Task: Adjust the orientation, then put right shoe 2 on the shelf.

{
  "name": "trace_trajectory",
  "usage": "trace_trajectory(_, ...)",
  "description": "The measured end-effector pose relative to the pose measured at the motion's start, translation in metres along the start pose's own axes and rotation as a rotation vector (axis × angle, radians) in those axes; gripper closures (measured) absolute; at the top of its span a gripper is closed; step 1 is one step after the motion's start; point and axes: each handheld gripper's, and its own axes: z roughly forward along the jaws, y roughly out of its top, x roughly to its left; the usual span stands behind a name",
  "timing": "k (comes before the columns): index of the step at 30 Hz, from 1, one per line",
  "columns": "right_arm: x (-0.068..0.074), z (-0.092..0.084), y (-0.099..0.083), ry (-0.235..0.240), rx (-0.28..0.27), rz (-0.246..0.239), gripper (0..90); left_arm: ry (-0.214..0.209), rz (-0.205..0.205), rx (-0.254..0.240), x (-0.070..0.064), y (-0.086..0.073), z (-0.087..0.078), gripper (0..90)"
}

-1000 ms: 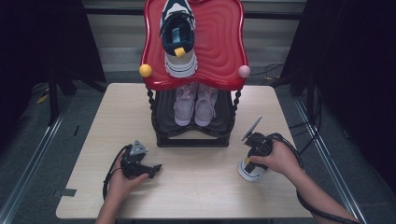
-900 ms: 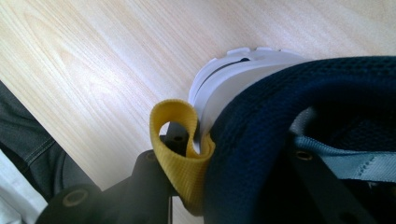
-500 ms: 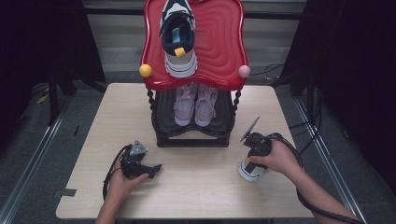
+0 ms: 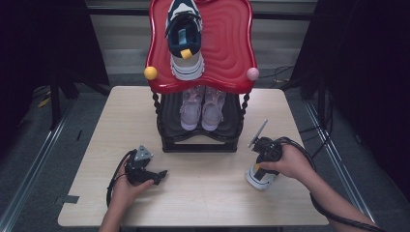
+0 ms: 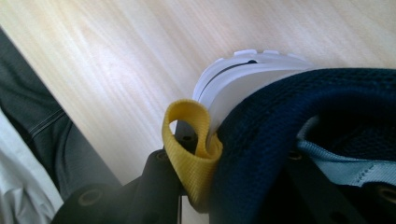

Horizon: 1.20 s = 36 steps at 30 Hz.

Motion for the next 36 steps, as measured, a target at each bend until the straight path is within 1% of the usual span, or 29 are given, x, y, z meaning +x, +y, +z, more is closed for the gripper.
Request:
trace_trajectory(2,0.002,-0.002,0.0,0.003,0.0,-0.012,71.5,0.0,0.0,0.0,0.0,0.0,0.0,7.5)
trace_trajectory(3,0.0,-0.003,-0.001,-0.016,0.002,-0.054,71.5,0.0,0.001,0.0,0.0,0.0,0.0,7.5)
trace_trajectory(4,0.003,-0.006,-0.001,0.001,0.005,-0.044,71.5,0.0,0.0,0.0,0.0,0.0,0.0,7.5)
trace_trajectory(5,0.003,-0.009,-0.002,-0.017,0.008,-0.072,71.5,0.0,0.0,0.0,0.0,0.0,0.0,7.5)
trace_trajectory(6,0.006,-0.011,-0.002,0.007,0.0,-0.052,71.5,0.0,0.0,0.0,0.0,0.0,0.0,7.5)
trace_trajectory(7,0.007,-0.014,-0.002,0.011,-0.001,-0.053,71.6,0.0,0.0,0.0,0.0,0.0,0.0,7.4)
trace_trajectory(8,0.007,-0.017,-0.002,0.01,0.0,-0.069,71.6,0.0,0.0,0.0,0.0,0.0,0.0,7.4)
trace_trajectory(10,0.01,-0.024,-0.003,0.028,0.002,-0.077,71.6,0.0,-0.001,-0.001,0.0,0.0,0.0,7.4)
trace_trajectory(12,0.011,-0.031,-0.003,0.018,0.012,-0.104,71.6,-0.001,0.006,0.004,0.0,0.0,0.0,7.4)
trace_trajectory(13,0.013,-0.035,-0.003,0.012,0.012,-0.107,71.6,-0.001,0.007,0.005,0.0,0.0,0.0,7.4)
trace_trajectory(14,0.014,-0.039,-0.004,-0.004,0.021,-0.129,71.7,-0.001,0.007,0.005,0.0,0.0,0.0,7.4)
trace_trajectory(15,0.016,-0.043,-0.004,0.001,0.027,-0.131,72.0,-0.001,0.007,0.005,0.0,0.0,0.0,7.4)
trace_trajectory(16,0.017,-0.047,-0.004,0.009,0.027,-0.148,72.1,-0.001,0.007,0.005,0.0,0.0,0.0,7.4)
trace_trajectory(17,0.018,-0.053,-0.004,0.012,0.033,-0.157,72.1,-0.001,0.007,0.005,0.0,0.0,0.0,7.4)
trace_trajectory(18,0.02,-0.06,-0.005,0.011,0.036,-0.17,72.2,0.0,-0.002,-0.002,0.0,0.0,0.0,7.4)
trace_trajectory(19,0.022,-0.064,-0.005,0.024,0.034,-0.177,72.3,-0.002,-0.006,-0.004,0.0,0.0,0.0,7.4)
trace_trajectory(20,0.022,-0.072,-0.006,0.007,0.045,-0.206,72.4,0.0,-0.001,-0.003,0.0,0.0,0.0,7.4)
trace_trajectory(21,0.025,-0.077,-0.006,0.008,0.046,-0.205,72.9,0.0,-0.001,-0.003,0.0,0.0,0.0,7.4)
trace_trajectory(22,0.026,-0.083,-0.006,0.013,0.039,-0.223,73.5,0.0,-0.001,-0.003,0.0,0.0,0.0,7.4)
trace_trajectory(23,0.028,-0.09,-0.006,0.02,0.041,-0.231,73.6,-0.001,-0.001,-0.001,0.0,0.0,0.0,7.4)
trace_trajectory(24,0.031,-0.099,-0.006,0.013,0.045,-0.245,73.6,-0.001,-0.001,0.0,0.0,0.0,0.0,7.4)
trace_trajectory(25,0.032,-0.105,-0.006,0.007,0.044,-0.255,73.7,-0.001,-0.001,0.0,0.0,0.0,0.0,7.4)
trace_trajectory(27,0.037,-0.121,-0.006,-0.009,0.06,-0.278,73.8,-0.001,0.0,0.0,0.0,0.0,0.0,7.4)
trace_trajectory(28,0.038,-0.127,-0.005,-0.011,0.061,-0.285,73.8,-0.001,0.0,0.0,0.0,0.0,0.0,7.4)
trace_trajectory(29,0.041,-0.137,-0.005,-0.01,0.065,-0.293,73.7,-0.001,0.0,0.0,0.0,0.0,0.0,7.4)
trace_trajectory(31,0.044,-0.152,-0.004,-0.017,0.069,-0.309,73.7,-0.001,0.0,0.0,0.0,0.0,0.0,7.4)
trace_trajectory(34,0.051,-0.177,-0.001,-0.038,0.071,-0.32,73.6,-0.001,-0.001,0.0,0.0,0.0,0.0,7.4)
trace_trajectory(35,0.053,-0.185,0.001,-0.045,0.079,-0.324,73.6,-0.004,0.004,0.008,0.0,0.0,0.0,7.4)
trace_trajectory(36,0.056,-0.195,0.002,-0.052,0.088,-0.338,73.6,-0.002,0.008,0.008,0.001,0.0,0.0,7.4)
